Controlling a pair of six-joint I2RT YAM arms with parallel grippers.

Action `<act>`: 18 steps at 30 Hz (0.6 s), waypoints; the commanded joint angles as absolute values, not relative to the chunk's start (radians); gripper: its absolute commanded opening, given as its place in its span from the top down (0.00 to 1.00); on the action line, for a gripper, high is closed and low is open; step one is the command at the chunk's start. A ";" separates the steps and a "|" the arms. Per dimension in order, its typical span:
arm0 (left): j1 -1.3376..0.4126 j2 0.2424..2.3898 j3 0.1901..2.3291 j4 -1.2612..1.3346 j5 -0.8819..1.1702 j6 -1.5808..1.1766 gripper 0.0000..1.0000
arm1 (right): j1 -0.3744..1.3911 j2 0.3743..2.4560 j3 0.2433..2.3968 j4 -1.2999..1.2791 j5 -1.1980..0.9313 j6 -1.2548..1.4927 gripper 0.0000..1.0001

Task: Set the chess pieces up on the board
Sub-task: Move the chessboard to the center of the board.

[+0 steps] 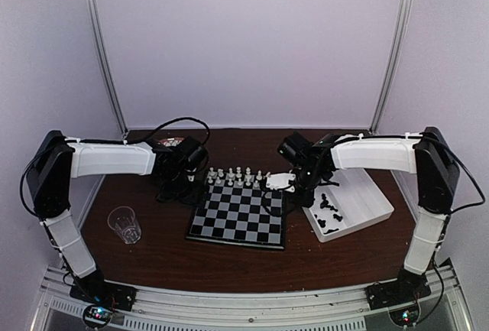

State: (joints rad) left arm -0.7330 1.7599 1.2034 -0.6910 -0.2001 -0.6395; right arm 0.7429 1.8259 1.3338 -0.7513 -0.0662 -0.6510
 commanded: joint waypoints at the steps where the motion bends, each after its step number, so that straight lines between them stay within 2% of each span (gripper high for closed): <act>1: -0.703 1.734 1.163 -0.636 -0.149 -0.665 0.07 | 0.755 1.908 1.426 -0.768 0.060 -0.655 1.00; 9: -0.681 1.720 1.101 -0.580 -0.118 -0.651 0.09 | 0.782 1.997 1.440 -0.738 0.202 -0.665 1.00; 18: -0.681 1.723 1.061 -0.519 -0.039 -0.629 0.10 | 0.784 2.029 1.423 -0.686 0.160 -0.656 1.00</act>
